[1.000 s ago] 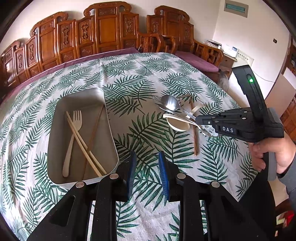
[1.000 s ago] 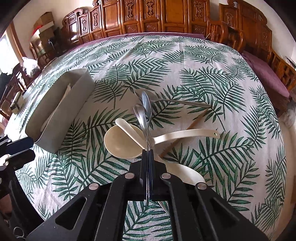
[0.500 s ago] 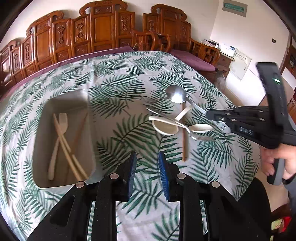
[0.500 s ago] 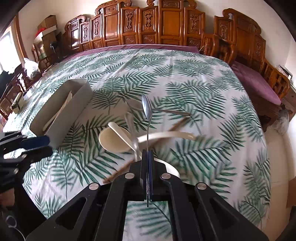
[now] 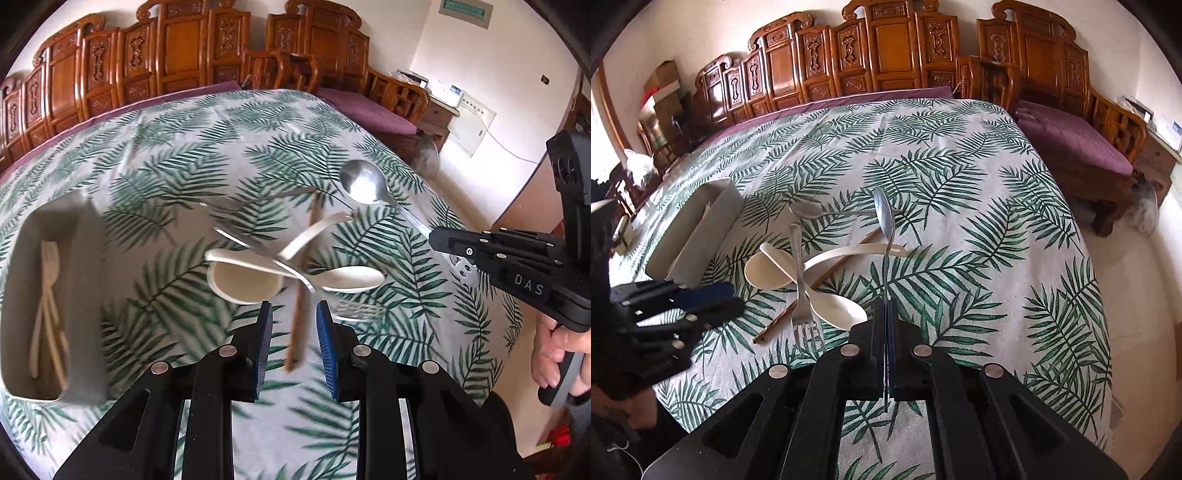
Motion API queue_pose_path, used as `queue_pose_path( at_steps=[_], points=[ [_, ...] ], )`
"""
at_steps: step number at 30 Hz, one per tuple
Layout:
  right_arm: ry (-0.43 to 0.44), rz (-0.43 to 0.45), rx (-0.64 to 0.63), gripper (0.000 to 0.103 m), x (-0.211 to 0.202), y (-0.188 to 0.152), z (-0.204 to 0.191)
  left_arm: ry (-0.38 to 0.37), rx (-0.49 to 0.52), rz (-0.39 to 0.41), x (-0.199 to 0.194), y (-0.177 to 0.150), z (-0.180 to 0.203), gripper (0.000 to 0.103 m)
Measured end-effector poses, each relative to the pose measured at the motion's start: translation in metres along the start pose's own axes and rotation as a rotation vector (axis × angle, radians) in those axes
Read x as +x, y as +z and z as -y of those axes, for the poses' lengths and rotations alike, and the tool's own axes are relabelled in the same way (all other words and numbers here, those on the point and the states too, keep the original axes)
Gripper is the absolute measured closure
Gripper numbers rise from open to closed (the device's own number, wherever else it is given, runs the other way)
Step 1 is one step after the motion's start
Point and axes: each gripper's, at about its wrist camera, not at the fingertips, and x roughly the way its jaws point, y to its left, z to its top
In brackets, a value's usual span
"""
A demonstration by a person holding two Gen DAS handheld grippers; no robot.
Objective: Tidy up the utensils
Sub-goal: 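Grasp a steel spoon handle with the left tool while the right tool holds its fork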
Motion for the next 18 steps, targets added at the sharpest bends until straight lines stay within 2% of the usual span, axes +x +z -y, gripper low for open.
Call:
queue_pose_path(
  at_steps=[10,18],
  points=[
    [0.017,-0.022,0.044,0.101,0.007,-0.002,0.013,-0.020,-0.025,-0.041,0.036,0.013,0.014,0.080],
    [0.028,-0.017,0.051,0.101,0.005,-0.001,0.014,0.019,-0.042,-0.074,0.053,0.015,0.015,0.080]
  ],
)
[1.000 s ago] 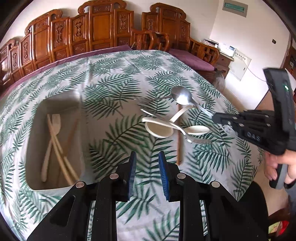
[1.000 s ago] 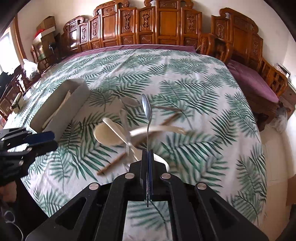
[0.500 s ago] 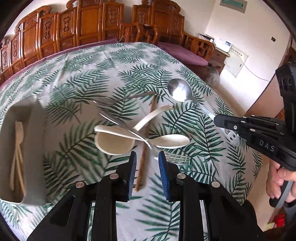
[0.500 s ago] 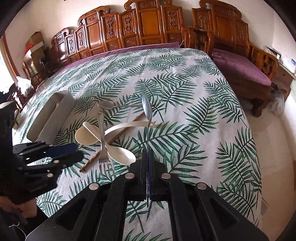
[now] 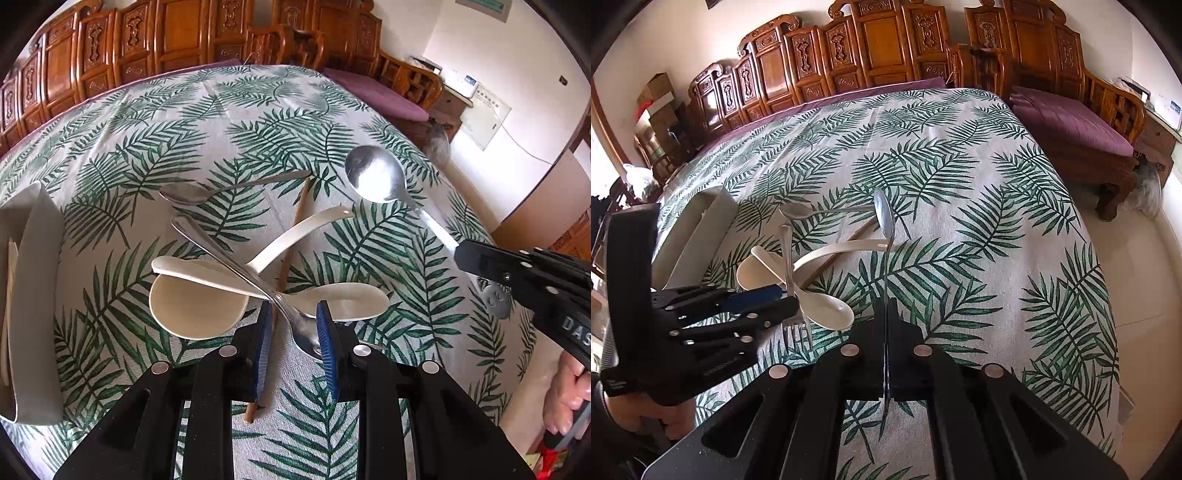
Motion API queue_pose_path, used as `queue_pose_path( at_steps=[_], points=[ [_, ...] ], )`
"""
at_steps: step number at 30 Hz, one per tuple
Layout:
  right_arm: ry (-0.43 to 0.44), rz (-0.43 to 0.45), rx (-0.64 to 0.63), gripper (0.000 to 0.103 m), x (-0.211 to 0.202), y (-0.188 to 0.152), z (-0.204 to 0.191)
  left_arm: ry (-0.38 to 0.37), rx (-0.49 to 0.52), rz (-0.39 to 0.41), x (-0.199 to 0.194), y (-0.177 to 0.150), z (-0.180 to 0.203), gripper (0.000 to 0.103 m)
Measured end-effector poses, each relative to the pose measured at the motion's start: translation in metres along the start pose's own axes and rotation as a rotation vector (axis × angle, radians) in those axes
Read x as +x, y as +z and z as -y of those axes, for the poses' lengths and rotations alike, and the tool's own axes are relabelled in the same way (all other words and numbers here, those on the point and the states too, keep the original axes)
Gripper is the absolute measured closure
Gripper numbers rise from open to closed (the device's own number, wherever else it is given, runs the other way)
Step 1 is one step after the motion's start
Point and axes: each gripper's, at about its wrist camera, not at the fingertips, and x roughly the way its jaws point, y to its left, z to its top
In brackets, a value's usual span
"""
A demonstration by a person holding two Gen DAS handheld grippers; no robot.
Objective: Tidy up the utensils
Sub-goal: 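Grasp a steel spoon handle with the left tool while the right tool holds its fork, then lift the steel utensils and carry both tools over the grey tray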
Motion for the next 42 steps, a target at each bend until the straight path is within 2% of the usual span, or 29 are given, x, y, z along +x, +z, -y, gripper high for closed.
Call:
queue_pose_path(
  at_steps=[6,15,25,42],
  points=[
    [-0.003,-0.001,0.003,0.101,-0.001,0.001,0.001,0.032,0.001,-0.008,0.008,0.001,0.001,0.083],
    [-0.004,-0.003,0.005,0.101,-0.001,0.001,0.002,0.071,-0.006,0.007,0.007,0.003,-0.005,0.100],
    [-0.002,-0.006,-0.008,0.101,0.001,0.000,-0.003,0.060,0.038,0.028,-0.016,-0.005,-0.005,0.101],
    [0.010,-0.007,-0.051,0.101,0.002,-0.003,-0.025,0.083,0.075,0.129,-0.094,-0.003,-0.036,0.101]
  ],
)
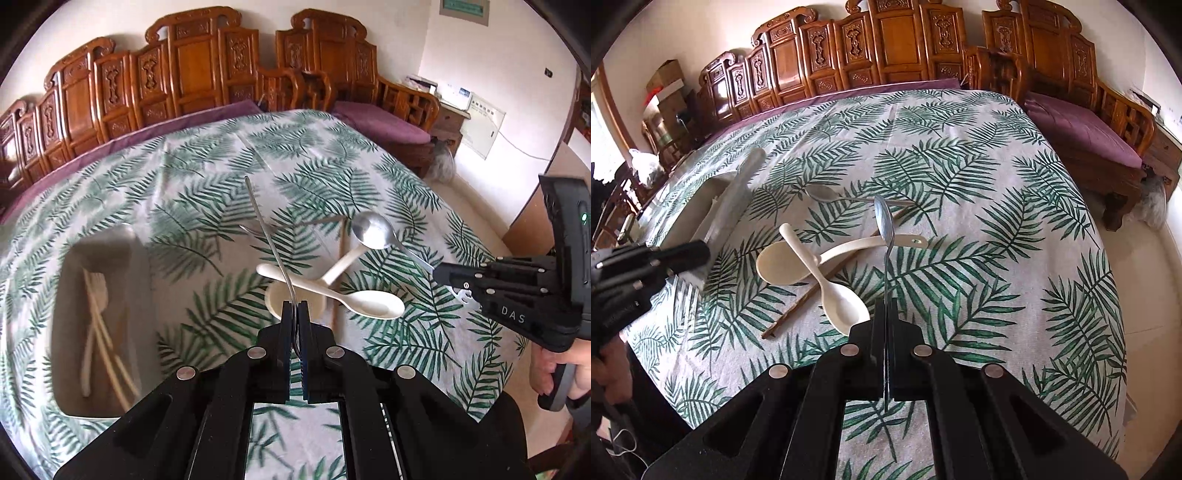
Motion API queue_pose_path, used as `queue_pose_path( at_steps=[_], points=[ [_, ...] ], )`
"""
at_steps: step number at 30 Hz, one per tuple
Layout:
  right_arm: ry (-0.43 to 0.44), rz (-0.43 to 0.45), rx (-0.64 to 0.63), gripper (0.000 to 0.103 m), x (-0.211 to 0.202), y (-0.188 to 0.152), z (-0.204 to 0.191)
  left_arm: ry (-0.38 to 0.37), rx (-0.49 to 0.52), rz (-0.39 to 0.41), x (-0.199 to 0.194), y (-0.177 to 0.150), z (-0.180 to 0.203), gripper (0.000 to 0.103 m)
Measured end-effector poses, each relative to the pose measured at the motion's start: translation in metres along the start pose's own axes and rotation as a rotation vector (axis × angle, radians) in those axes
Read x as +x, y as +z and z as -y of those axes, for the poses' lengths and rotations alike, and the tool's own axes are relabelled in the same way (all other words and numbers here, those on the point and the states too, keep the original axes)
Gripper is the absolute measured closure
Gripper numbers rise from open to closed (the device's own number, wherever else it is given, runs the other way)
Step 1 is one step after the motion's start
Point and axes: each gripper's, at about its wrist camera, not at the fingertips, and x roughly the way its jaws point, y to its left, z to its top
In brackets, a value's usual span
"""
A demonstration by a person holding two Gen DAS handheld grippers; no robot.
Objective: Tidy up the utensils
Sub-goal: 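Lift the steel utensils and carry both tools over the grey tray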
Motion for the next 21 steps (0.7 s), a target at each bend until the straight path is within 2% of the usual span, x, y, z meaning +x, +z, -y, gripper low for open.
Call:
queue_pose_path(
  at_steps=[10,21],
  points=[
    [0.023,0.043,-0.065,0.101,-0.017,0.011,-0.029,0.055,-0.026,0.031,-0.028,0.000,-0.047,0.100],
    [0.041,0.064,-0.125,0.101,-0.023,0.028,-0.067,0.102,-0.049,0.037,-0.042,0.000,-0.092,0.100]
  ],
)
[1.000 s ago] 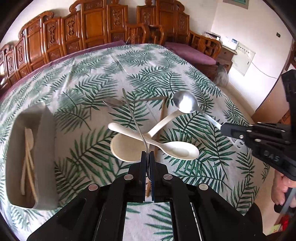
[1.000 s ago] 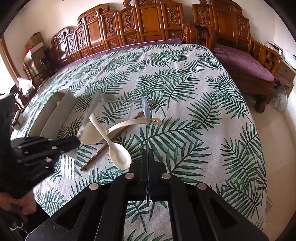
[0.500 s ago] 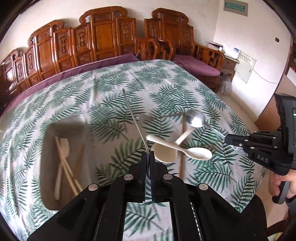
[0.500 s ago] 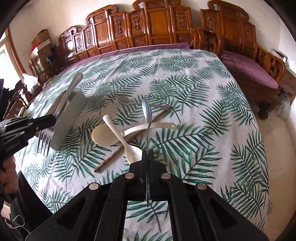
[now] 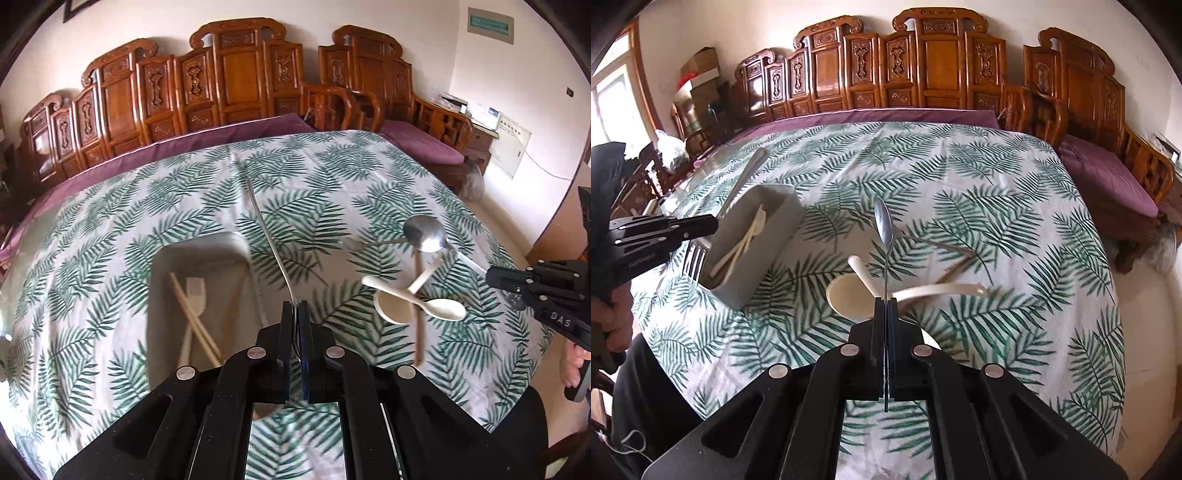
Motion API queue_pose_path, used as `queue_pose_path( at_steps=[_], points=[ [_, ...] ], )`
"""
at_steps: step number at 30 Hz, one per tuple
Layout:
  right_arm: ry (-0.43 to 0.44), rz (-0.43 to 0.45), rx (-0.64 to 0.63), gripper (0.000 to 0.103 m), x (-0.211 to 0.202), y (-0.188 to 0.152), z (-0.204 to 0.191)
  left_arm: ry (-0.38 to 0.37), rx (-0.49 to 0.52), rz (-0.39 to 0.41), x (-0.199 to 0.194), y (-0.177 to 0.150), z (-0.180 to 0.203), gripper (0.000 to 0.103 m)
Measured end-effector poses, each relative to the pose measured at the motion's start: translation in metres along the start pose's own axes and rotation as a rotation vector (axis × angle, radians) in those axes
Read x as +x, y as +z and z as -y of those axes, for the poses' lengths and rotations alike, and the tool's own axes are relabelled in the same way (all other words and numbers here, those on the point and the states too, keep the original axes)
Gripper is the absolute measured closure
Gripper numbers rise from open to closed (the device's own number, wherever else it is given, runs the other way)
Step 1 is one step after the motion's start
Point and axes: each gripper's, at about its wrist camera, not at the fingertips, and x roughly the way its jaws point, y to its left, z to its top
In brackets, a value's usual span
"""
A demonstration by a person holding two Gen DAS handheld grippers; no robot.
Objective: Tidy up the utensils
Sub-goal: 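Lift the steel utensils and carry both tools over the grey tray, then lower the steel utensils into the tray and open both tools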
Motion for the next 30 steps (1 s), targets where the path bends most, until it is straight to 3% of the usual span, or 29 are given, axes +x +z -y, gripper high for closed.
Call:
queue_pose_path(
  at_steps=[14,30],
  points=[
    [0.068,-0.007,-0.056,0.101,0.022,0.026,-0.074,0.041,-0.050,-0.064,0.023,-0.014,-0.056,0.100],
    [0.114,-0.046,-0.101,0.101,0.061,0.049,-0.140,0.033,-0.097,-0.016,0.009,-0.019,-0.094,0.103]
  ],
)
